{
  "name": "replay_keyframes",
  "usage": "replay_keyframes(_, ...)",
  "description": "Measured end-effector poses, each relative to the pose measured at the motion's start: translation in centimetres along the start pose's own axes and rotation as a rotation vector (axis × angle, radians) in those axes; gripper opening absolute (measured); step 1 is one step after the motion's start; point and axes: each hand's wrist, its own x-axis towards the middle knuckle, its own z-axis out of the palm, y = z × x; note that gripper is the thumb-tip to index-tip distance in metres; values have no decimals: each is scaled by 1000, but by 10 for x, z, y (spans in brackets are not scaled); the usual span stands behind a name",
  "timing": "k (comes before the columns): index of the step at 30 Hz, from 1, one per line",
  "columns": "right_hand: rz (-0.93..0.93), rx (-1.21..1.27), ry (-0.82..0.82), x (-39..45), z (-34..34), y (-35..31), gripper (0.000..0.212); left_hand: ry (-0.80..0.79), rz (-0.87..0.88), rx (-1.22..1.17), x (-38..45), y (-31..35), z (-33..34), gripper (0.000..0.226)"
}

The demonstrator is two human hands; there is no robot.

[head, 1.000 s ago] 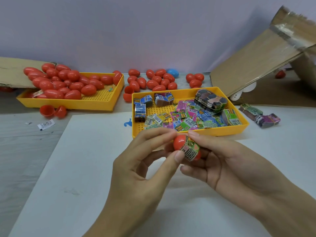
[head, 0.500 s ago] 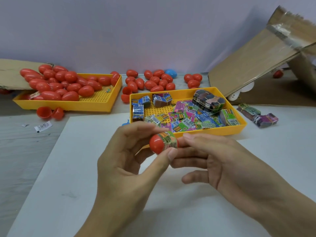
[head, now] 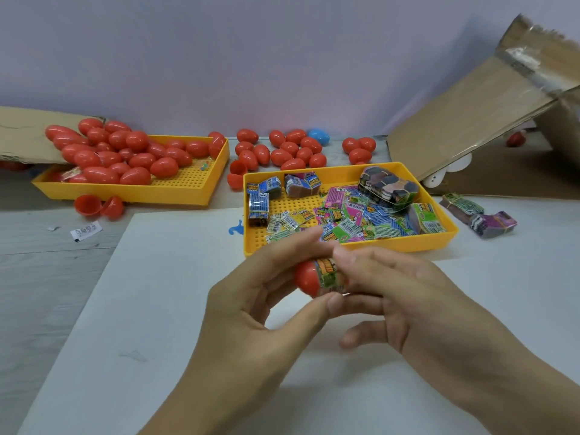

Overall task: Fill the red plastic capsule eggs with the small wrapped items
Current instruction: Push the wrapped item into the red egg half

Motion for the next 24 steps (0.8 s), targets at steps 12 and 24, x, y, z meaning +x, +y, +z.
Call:
replay_keyframes(12, -269, -68, 152, 1, -3, 6, 31, 118, -116, -45, 1, 5, 3, 45)
replay_keyframes(24, -289, -117, 70, 1, -6, 4, 28, 159, -147, -59, 2, 5, 3, 32)
